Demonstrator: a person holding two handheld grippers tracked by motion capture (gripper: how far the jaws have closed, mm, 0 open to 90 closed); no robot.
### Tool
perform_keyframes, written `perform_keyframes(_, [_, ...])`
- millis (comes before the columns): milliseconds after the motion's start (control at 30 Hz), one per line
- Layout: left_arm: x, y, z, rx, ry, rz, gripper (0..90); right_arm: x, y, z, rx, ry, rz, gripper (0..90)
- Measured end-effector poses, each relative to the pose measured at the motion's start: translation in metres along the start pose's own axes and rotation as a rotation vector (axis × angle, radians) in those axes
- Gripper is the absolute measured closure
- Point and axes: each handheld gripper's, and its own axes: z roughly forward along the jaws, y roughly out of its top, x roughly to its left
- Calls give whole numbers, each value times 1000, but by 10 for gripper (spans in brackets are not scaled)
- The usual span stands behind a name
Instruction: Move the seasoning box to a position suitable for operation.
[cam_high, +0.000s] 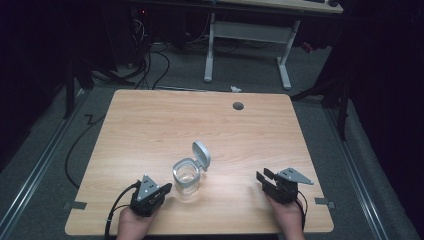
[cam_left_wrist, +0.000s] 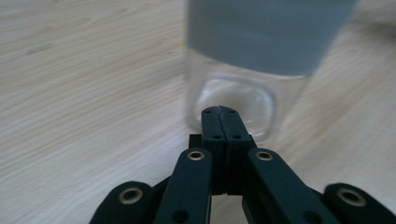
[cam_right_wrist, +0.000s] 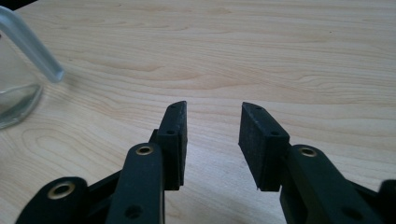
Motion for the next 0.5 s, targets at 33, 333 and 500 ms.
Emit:
perform_keyframes(33, [-5,-2,1,8,-12,11,900,1,0,-1,-1,7,3,635])
perform_keyframes(333, [-19,-7,7,23,-61,15,900,0,-4,-6,-1,2,-12,665])
perform_keyframes(500, [-32,-13,18,34,-97,29,900,-1,-7,-10,5,-3,-10,665])
